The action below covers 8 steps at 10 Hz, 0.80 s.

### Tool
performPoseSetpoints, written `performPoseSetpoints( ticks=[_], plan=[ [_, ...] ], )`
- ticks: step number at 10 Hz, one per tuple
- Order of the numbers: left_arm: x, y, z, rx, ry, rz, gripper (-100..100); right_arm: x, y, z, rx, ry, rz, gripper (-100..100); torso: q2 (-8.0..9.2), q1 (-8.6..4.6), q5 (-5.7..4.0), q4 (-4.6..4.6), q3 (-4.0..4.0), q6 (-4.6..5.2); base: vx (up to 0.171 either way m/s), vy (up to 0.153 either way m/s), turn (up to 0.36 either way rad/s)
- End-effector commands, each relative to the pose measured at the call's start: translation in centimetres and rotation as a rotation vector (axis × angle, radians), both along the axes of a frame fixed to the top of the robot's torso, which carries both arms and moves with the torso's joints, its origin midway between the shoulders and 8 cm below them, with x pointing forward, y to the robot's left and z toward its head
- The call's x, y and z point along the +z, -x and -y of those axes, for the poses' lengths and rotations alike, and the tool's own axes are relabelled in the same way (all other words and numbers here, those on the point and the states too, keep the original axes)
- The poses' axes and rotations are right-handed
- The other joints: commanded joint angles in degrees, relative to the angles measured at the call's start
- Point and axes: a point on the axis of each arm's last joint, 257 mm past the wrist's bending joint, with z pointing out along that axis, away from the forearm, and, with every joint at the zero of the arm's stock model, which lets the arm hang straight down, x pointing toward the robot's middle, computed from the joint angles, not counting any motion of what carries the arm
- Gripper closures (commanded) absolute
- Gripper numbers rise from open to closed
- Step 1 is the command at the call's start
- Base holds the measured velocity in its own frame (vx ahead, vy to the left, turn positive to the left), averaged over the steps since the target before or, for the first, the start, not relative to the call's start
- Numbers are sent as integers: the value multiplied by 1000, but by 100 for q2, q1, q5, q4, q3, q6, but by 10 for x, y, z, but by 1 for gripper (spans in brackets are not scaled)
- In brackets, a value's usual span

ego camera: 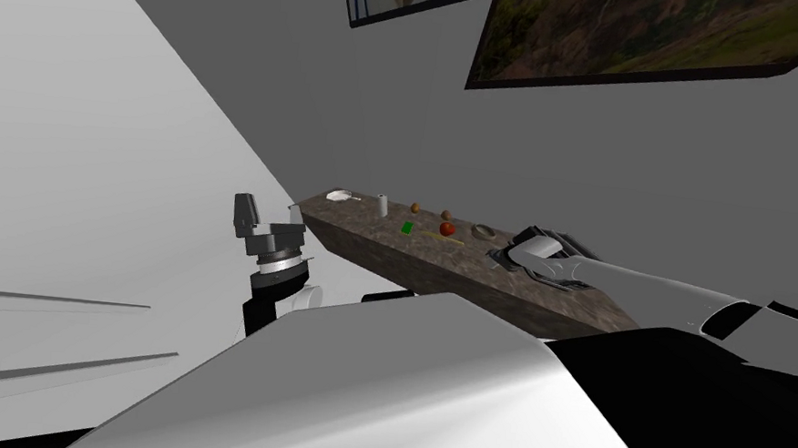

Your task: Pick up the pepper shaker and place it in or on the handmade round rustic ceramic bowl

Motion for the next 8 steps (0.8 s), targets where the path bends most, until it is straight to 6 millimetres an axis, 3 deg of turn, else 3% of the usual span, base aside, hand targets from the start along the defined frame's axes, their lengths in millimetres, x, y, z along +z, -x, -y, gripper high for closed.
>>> performPoseSetpoints(
  ticks=[1,2,4,5,8],
  plan=[
    [0,0,0,0,0,0,0,0,0,0,0,0,0,0,0,0,0,0,0,0,6,-6,-1],
    [0,0,0,0,0,0,0,-12,6,3,-3,1,1,-100,10,9,3,3,6,0,27,-22,23],
    [0,0,0,0,0,0,0,-15,10,5,-4,1,-2,-100,-2,1,1,0,0,0,39,-19,19],
    [0,0,0,0,0,0,0,-16,10,5,-4,1,0,100,8,10,3,2,5,0,0,0,0],
    [0,0,0,0,0,0,0,-16,10,5,-3,2,0,100,15,14,3,5,10,1,0,0,0]
  ],
)
